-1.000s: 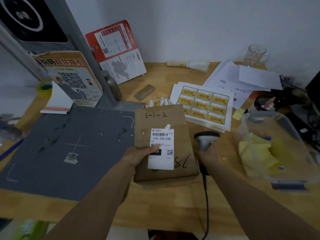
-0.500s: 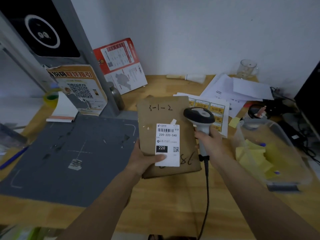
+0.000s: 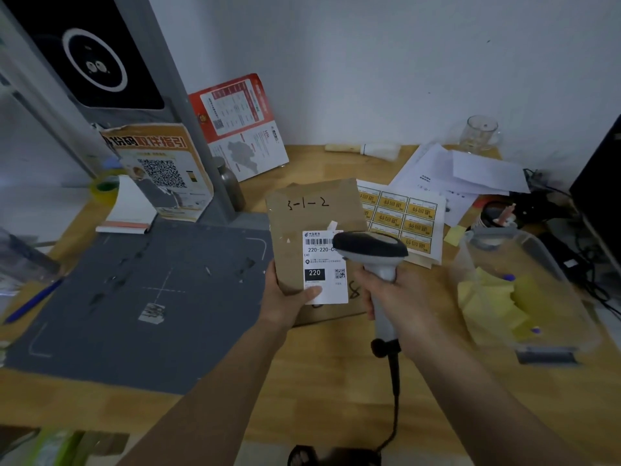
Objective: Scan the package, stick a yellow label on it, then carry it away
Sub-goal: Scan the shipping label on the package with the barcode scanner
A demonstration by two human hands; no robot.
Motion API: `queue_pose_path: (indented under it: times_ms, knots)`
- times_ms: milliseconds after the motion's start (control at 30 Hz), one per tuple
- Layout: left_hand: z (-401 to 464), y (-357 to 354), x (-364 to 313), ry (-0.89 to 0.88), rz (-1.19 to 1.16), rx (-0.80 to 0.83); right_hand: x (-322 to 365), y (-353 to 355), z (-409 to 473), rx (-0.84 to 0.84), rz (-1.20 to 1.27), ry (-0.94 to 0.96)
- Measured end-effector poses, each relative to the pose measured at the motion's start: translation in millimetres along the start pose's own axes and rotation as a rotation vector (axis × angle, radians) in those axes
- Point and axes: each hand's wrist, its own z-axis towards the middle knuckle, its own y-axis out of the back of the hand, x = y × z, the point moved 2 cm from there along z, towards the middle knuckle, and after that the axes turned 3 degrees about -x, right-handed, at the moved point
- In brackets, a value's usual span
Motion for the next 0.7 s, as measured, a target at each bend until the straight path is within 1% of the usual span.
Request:
queue_pose_path:
  times_ms: [100, 233, 533, 700]
  knots:
    - [-0.8, 0.7, 1.7, 0.006, 0.012, -0.001, 1.3, -0.1, -10.1, -0.010, 0.021, -0.018]
    - [0.4, 0.8, 1.2, 0.010, 0.031, -0.003, 6.5, 0.3, -15.7, -0.012, 0.035, 0.005]
    - [0.1, 1.2, 2.0, 0.004, 0.018, 0.002, 1.4, 0.1, -18.7, 0.015, -0.018, 0.024]
    - [0.5, 0.7, -0.2, 0.002, 0.022, -0.002, -1.9, 4.0, -23.9, 0.024, -0.014, -0.003]
